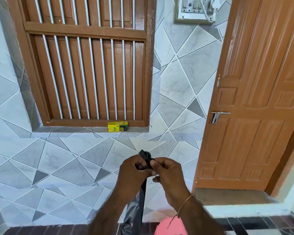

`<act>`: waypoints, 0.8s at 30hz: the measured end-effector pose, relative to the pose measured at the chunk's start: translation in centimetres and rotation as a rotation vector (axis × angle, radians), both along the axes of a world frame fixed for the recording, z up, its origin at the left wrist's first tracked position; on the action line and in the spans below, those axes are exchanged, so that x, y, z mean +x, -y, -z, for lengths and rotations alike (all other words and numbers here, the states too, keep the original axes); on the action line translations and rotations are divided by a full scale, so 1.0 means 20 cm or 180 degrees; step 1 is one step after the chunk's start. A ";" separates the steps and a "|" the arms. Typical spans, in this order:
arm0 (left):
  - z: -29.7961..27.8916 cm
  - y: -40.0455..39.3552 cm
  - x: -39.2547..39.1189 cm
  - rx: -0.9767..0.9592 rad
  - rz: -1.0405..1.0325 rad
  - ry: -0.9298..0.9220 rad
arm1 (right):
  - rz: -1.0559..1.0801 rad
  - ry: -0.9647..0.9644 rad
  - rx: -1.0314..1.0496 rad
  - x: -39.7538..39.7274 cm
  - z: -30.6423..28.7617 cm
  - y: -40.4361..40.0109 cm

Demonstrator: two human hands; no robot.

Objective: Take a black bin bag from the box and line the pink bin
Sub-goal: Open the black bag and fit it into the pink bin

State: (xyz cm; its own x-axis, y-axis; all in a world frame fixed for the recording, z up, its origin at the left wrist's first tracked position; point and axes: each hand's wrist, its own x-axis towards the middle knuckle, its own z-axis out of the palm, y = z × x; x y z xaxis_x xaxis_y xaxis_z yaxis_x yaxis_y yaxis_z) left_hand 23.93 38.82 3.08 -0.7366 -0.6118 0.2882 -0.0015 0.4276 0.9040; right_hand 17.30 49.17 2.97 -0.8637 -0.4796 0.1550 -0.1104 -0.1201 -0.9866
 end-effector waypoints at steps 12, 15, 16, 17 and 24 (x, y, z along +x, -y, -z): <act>0.00 0.27 0.09 0.1361 -0.0857 -0.0762 | 0.0803 -0.1557 0.1523 -0.29 0.05 -0.12; -0.02 0.26 0.10 0.1218 -0.0930 -0.0787 | 0.1020 -0.1598 0.1787 -0.31 0.05 -0.15; -0.03 0.24 0.10 0.1110 -0.0892 -0.0722 | 0.1030 -0.1616 0.1747 -0.30 0.05 -0.15; -0.03 0.23 0.10 0.1001 -0.0854 -0.0651 | 0.0978 -0.1598 0.1646 -0.28 0.04 -0.15; -0.09 0.16 0.08 0.0815 -0.0271 -0.0447 | -0.0476 -0.1714 0.1615 -0.19 0.00 -0.04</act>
